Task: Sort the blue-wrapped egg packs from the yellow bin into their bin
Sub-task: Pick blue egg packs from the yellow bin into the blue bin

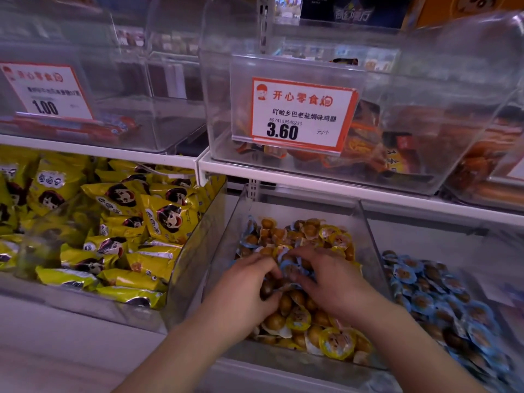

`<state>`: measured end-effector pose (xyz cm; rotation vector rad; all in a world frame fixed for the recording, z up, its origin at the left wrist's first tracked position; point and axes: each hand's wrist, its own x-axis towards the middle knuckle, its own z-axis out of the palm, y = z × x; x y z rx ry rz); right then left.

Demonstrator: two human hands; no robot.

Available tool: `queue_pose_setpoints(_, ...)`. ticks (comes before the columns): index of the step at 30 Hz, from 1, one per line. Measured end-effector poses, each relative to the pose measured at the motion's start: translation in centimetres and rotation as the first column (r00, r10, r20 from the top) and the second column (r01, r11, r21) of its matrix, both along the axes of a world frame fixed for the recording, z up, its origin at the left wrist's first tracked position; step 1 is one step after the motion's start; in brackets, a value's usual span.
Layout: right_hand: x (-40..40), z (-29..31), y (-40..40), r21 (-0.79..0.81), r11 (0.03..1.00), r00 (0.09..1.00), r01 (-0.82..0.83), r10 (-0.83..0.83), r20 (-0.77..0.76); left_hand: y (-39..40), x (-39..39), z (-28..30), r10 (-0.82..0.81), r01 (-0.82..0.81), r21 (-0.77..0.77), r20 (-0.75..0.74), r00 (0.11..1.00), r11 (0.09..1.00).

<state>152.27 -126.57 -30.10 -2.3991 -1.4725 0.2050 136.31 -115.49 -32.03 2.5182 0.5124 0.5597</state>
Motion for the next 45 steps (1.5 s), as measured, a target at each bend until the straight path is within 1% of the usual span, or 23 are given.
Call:
queue_pose_setpoints(3,-0.4,0.3,0.2,0.008,1.000,1.000,-0.028,0.028,-0.007,-0.1,-0.1,0.2,0.029,-0.029,-0.038,0.010,1.000,0.999)
queue_pose_setpoints(7,-0.7,0.4,0.0,0.122,0.992,0.998,-0.015,0.022,-0.060,0.0,0.1,0.1,-0.005,0.004,-0.058,-0.015,1.000,0.998)
queue_pose_setpoints(10,-0.3,0.2,-0.5,0.229,0.970,0.979,0.083,-0.036,-0.201,0.2,0.3,-0.1,-0.066,0.065,-0.025,-0.063,0.996,0.998)
queue_pose_setpoints(13,0.2,0.0,-0.8,0.237,0.955,0.939,0.177,-0.091,-0.331,0.3,0.6,0.0,-0.080,0.080,0.002,-0.081,0.994,0.997)
queue_pose_setpoints(15,0.5,-0.1,-0.9,0.219,0.953,0.912,0.211,-0.111,-0.396,0.2,0.7,0.1,-0.056,0.056,-0.010,-0.038,0.998,0.998)
queue_pose_setpoints(19,0.8,0.6,-1.3,0.283,0.915,0.867,0.287,-0.122,-0.482,0.0,0.4,0.6,0.072,-0.059,-0.107,0.113,0.991,0.992)
queue_pose_setpoints(21,0.7,0.9,-1.4,0.329,0.881,0.831,0.341,-0.119,-0.543,-0.1,0.4,1.0,0.076,-0.049,-0.169,0.157,0.985,0.984)
queue_pose_setpoints(26,0.2,1.8,-1.2,0.336,0.797,0.651,0.502,-0.093,-0.753,0.0,-0.1,1.2,0.073,-0.003,-0.331,0.199,0.977,0.944)
queue_pose_setpoints(27,0.2,1.9,-1.3,0.356,0.786,0.663,0.505,-0.090,-0.743,0.1,-0.1,1.1,0.099,-0.016,-0.377,0.202,0.974,0.926)
queue_pose_setpoints(28,0.2,1.8,-1.4,0.389,0.796,0.740,0.464,-0.107,-0.664,0.2,-0.1,1.1,0.139,-0.035,-0.437,0.209,0.968,0.899)
queue_pose_setpoints(29,0.2,1.7,-1.5,0.404,0.839,0.857,0.366,-0.134,-0.497,0.2,0.0,1.0,0.192,-0.056,-0.512,0.217,0.957,0.857)
queue_pose_setpoints(30,0.0,1.4,-1.6,0.359,0.903,0.950,0.238,-0.138,-0.281,0.3,0.2,1.0,0.252,-0.073,-0.599,0.220,0.942,0.797)
queue_pose_setpoints(31,-0.4,1.0,-1.6,0.257,0.958,0.991,0.125,-0.108,-0.081,0.2,0.4,0.9,0.307,-0.084,-0.686,0.210,0.928,0.723)
queue_pose_setpoints(32,-0.8,0.5,-1.4,0.140,0.989,0.997,0.049,-0.057,0.056,0.0,0.7,0.9,0.347,-0.085,-0.765,0.188,0.919,0.638)
queue_pose_setpoints(33,-1.1,0.1,-1.2,0.045,0.999,0.991,-0.001,-0.005,0.136,-0.2,0.9,0.8,0.369,-0.075,-0.831,0.163,0.915,0.551)
queue_pose_setpoints(34,-1.4,0.0,-1.1,-0.007,1.000,0.984,-0.026,0.027,0.176,-0.3,1.1,0.8,0.380,-0.061,-0.879,0.141,0.914,0.474)
queue_pose_setpoints(35,-1.6,0.0,-1.0,-0.029,0.999,0.982,-0.035,0.040,0.185,-0.4,1.1,0.8,0.385,-0.055,-0.903,0.125,0.914,0.425)
queue_pose_setpoints(36,-1.7,0.1,-0.9,-0.034,0.998,0.981,-0.045,0.051,0.186,-0.4,1.1,0.8,0.389,-0.057,-0.913,0.115,0.914,0.405)
queue_pose_setpoints(39,-2.0,0.1,-0.7,-0.120,0.986,0.962,-0.117,0.142,0.233,-0.3,1.2,1.0,0.405,-0.070,-0.909,0.113,0.907,0.410)
queue_pose_setpoints(40,-2.1,0.0,-0.6,-0.138,0.982,0.964,-0.127,0.155,0.218,-0.3,1.2,1.1,0.412,-0.073,-0.906,0.116,0.904,0.416)
queue_pose_setpoints(42,-2.2,-0.2,-0.4,-0.068,0.991,0.984,-0.120,0.127,0.126,-0.4,1.3,1.2,0.422,-0.077,-0.899,0.126,0.898,0.432)
queue_pose_setpoints(43,-2.1,-0.1,-0.3,0.017,0.995,0.994,-0.095,0.094,0.058,-0.4,1.3,1.2,0.426,-0.076,-0.893,0.135,0.895,0.444)
queue_pose_setpoints(45,-1.6,0.2,-0.4,0.185,0.982,0.997,0.023,-0.009,-0.077,-0.5,1.2,1.3,0.435,-0.077,-0.875,0.159,0.886,0.478)
